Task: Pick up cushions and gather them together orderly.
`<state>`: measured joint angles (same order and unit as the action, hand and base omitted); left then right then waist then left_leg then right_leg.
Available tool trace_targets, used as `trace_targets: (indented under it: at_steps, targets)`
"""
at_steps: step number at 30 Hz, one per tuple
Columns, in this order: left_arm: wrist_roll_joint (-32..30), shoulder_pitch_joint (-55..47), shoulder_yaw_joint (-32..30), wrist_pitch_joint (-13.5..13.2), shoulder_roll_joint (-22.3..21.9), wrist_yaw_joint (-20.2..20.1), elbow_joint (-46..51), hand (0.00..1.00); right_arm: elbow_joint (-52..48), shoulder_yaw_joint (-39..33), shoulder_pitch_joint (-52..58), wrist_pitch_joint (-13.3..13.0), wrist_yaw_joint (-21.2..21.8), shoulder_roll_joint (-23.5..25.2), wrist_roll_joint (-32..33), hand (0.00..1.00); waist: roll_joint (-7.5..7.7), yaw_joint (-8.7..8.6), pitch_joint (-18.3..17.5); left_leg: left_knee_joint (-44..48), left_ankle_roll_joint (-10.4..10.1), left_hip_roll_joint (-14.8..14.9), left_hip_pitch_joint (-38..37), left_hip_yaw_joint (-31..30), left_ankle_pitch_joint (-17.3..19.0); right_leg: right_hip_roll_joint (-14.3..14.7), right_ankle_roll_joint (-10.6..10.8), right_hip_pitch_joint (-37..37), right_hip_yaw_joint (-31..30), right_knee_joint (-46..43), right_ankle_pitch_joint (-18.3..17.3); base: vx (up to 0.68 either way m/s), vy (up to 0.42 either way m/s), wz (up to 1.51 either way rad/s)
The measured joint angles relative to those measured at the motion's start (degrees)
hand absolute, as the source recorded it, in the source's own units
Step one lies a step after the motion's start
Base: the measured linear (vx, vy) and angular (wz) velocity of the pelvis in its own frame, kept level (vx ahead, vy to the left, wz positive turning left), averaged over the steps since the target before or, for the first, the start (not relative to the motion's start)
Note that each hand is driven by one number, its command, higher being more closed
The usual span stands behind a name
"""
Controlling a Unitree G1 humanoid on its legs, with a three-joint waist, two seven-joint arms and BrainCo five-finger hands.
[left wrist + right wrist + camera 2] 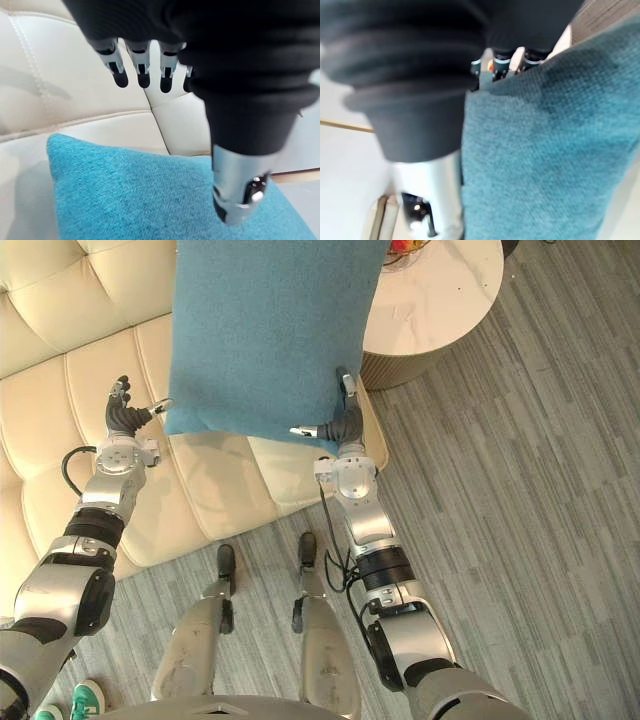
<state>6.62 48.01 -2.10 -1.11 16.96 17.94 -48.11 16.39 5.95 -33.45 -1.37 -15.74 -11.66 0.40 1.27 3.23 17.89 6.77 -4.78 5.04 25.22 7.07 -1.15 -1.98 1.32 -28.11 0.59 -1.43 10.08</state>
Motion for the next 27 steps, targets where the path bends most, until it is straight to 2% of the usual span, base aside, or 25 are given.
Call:
trace_targets:
  at_steps: [11, 13, 14, 15, 17, 27]
  targets:
    - [-1.3, 2.9, 2.2, 1.2, -0.5, -1.1, -2.5, 0.0, -9.8, -2.5, 6.2, -0.1, -2.6, 1.0, -0.3, 0.0, -0.02, -0.18, 2.5, 0.1, -0.1, 0.2, 2.7, -0.6, -0.4, 0.1, -0.2, -2.3, 0.4, 0.1, 0.1, 0.03, -0.03, 0.03]
    - [-3.4, 3.6, 3.5, 1.3, -1.1, -1.5, -2.5, 0.0, -12.2, -3.0, 8.0, -0.1, -3.7, 1.9, -0.3, 0.0, 0.06, -0.22, 2.9, 0.1, -0.1, 0.2, 3.2, -0.6, -0.4, 0.1, -0.2, -2.8, 0.3, 0.1, 0.1, 0.04, -0.031, 0.01]
    - [-5.7, 4.4, 5.0, 1.4, -1.3, -2.3, -2.5, 1.0, -13.8, -3.3, 9.3, -0.2, -4.3, 2.5, -0.6, 0.0, 0.28, -0.22, 3.1, 0.3, -0.1, 0.2, 4.3, -0.6, -0.3, 0.1, -0.2, -3.8, 0.2, 0.0, 0.1, 0.03, -0.035, 0.01]
    - [-6.3, 4.8, 5.5, 1.4, -1.3, -2.5, -2.6, 1.0, -14.1, -3.3, 9.6, -0.2, -4.4, 2.8, -0.7, 1.0, 0.34, -0.28, 3.3, 0.4, -0.1, 0.2, 4.6, -0.6, -0.3, 0.1, -0.2, -4.1, 0.2, -0.1, 0.1, 0.0, 0.0, 0.0]
    - [-9.5, 6.6, 7.1, 1.9, -1.5, -3.3, -2.9, 1.0, -16.0, -3.4, 11.3, -0.2, -4.6, 3.4, -0.8, 1.0, 0.54, -0.55, 5.4, 1.2, -0.1, 0.3, 5.4, -0.8, -0.2, 0.2, -0.2, -4.5, 0.4, -0.2, 0.2, 0.01, -0.031, 0.04]
    - [-11.9, 10.9, 11.3, 2.6, -1.0, -3.2, -4.9, 1.0, -16.4, -3.2, 14.2, 0.1, -5.3, 6.6, -0.8, 1.0, 0.81, -1.46, 5.6, 2.5, 0.0, 0.3, 9.9, -2.3, -0.1, 0.1, -0.2, -8.0, 0.8, -1.0, 0.2, 0.02, -0.026, 0.06]
